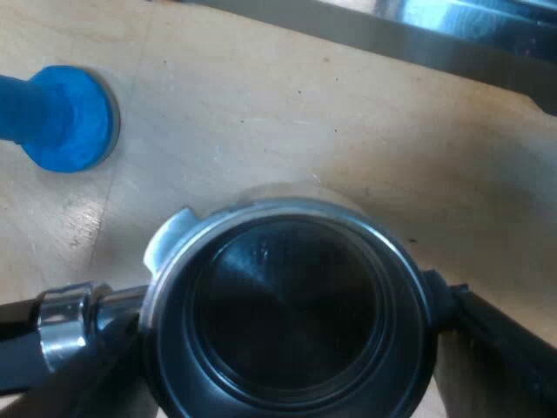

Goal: Put the handle in the coffee machine

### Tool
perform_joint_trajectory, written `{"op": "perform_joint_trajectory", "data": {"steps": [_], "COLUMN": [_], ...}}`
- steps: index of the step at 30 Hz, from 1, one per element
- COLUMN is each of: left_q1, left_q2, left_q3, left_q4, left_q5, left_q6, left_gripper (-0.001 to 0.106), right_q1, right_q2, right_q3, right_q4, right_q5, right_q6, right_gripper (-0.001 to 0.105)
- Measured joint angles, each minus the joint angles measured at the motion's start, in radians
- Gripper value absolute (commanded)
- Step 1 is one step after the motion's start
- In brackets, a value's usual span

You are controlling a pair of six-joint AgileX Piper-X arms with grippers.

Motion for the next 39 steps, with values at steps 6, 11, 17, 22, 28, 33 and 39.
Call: {"op": "perform_joint_trajectory", "data": {"steps": [6,11,17,22,28,33,39], "left_q1": [0.000,0.000,0.000,0.000,0.000,0.000,0.000], "left_q2": [0.000,0.008,0.008,0.008,0.008,0.008,0.037], "left_q3": [0.000,0.000,0.009,0.010,0.067,0.084,0.084], "left_q4": [0.000,0.000,-0.007,-0.062,-0.146,-0.155,-0.159], "left_q5": [0.000,0.010,0.027,0.007,-0.007,-0.010,-0.010], "left_q6": [0.014,0.047,0.087,0.125,0.150,0.150,0.150], "left_gripper": [0.049,0.049,0.049,0.049,0.049,0.049,0.049], "right_q1": [0.000,0.000,0.000,0.000,0.000,0.000,0.000], "right_q2": [0.000,0.000,0.000,0.000,0.000,0.000,0.000], "right_q3": [0.000,0.000,0.000,0.000,0.000,0.000,0.000], "right_q4": [-0.030,-0.048,-0.048,-0.048,-0.048,-0.048,-0.048], "right_q5": [-0.001,-0.001,-0.001,-0.014,-0.020,-0.020,-0.020], "right_q6": [0.031,0.035,0.045,0.062,0.068,0.068,0.075], "right_gripper": [0.000,0.000,0.000,0.000,0.000,0.000,0.000]}}
